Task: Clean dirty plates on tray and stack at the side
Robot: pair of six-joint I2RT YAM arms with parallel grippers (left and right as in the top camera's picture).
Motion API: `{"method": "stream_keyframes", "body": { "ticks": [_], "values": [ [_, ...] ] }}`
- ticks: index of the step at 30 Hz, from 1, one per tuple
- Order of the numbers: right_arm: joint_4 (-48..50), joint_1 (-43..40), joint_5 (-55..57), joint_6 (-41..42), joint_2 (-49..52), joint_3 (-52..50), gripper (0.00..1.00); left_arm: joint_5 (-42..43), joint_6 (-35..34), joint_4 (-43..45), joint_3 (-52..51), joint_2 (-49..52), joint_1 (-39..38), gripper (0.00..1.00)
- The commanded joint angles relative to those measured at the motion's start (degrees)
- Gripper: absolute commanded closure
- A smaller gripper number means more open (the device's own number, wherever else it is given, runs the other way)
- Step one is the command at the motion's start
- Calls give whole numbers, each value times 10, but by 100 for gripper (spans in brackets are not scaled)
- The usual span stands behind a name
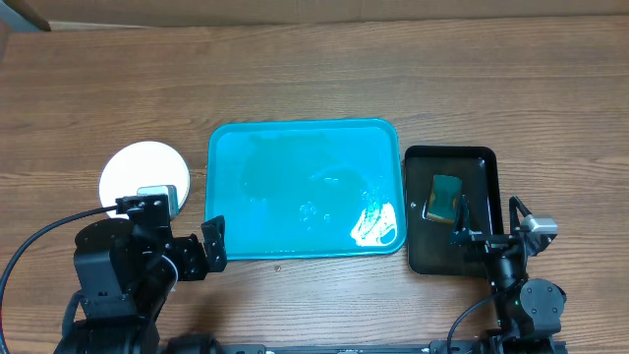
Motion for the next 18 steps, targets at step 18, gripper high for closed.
{"method": "stream_keyframes", "body": {
  "ticks": [18],
  "values": [
    [3, -2, 8, -2, -5, -6, 0, 8, 0, 124, -213, -197, -4, 0]
  ]
}}
